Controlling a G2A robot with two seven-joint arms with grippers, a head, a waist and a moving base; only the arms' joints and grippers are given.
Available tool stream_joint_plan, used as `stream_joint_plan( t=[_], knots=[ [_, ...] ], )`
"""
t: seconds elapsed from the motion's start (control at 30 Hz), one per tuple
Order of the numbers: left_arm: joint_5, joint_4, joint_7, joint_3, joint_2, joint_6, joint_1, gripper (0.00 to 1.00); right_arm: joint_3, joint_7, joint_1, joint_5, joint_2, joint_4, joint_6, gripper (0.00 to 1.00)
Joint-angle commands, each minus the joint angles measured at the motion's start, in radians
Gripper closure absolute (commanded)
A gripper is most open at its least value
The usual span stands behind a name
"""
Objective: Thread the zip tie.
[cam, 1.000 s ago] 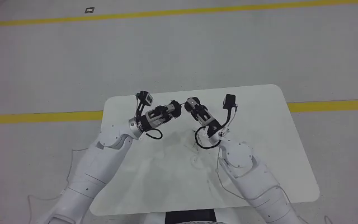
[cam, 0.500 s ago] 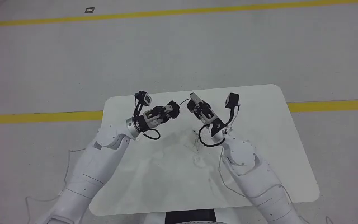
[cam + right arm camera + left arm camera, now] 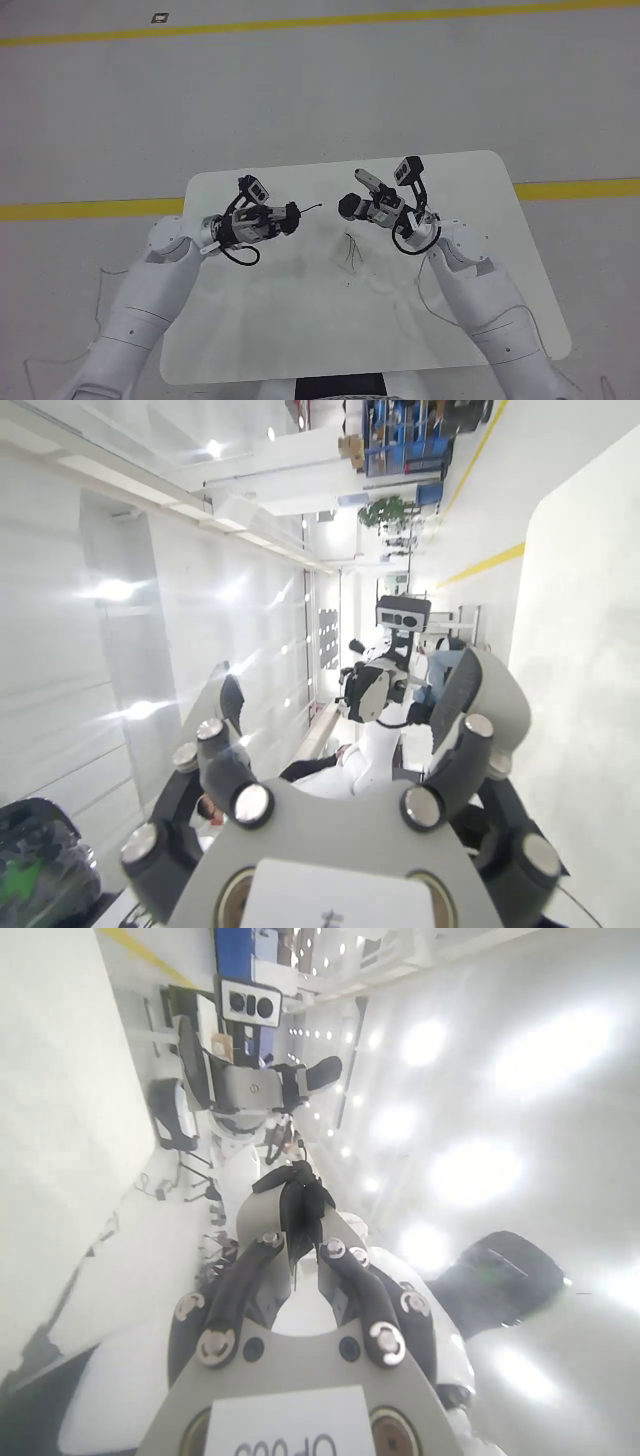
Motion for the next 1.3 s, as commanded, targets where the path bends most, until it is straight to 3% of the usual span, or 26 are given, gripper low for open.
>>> stream_joint_plan(
  t=[0.0, 0.23, 0.33, 0.47, 0.6, 0.73, 0.83, 0.9, 1.27],
  knots=[
    [0.006, -0.001, 0.008, 0.000, 0.000, -0.002, 0.000, 1.00, 0.000, -0.020, -0.001, -0.002, 0.000, -0.001, 0.000, 0.00],
    [0.006, -0.001, 0.008, 0.000, 0.000, -0.002, 0.000, 1.00, 0.000, -0.020, -0.001, -0.002, 0.000, -0.001, 0.000, 0.00],
    [0.064, -0.005, 0.007, 0.003, 0.006, 0.022, -0.002, 1.00, -0.002, -0.028, -0.004, -0.007, 0.000, -0.004, -0.004, 0.00],
    [0.114, 0.031, -0.093, -0.025, 0.024, 0.042, -0.013, 1.00, -0.008, 0.089, 0.007, 0.090, 0.002, 0.029, 0.036, 0.00],
    [0.125, 0.036, -0.094, -0.036, 0.042, 0.045, -0.015, 1.00, -0.043, 0.268, 0.066, 0.107, 0.006, 0.092, 0.077, 0.00],
    [0.124, 0.034, -0.094, -0.026, 0.055, 0.036, -0.019, 1.00, -0.086, 0.341, 0.123, 0.087, 0.005, 0.154, 0.102, 0.00],
    [0.123, 0.031, -0.094, -0.007, 0.061, 0.029, -0.027, 1.00, -0.122, 0.354, 0.157, 0.080, 0.000, 0.192, 0.103, 0.00],
    [0.148, 0.042, -0.088, 0.001, 0.066, 0.025, -0.036, 1.00, -0.122, 0.330, 0.169, 0.071, -0.001, 0.202, 0.074, 0.00],
    [0.160, 0.049, -0.077, -0.002, 0.067, 0.021, -0.039, 1.00, -0.125, 0.304, 0.156, 0.075, 0.000, 0.183, 0.071, 0.00]
  ],
)
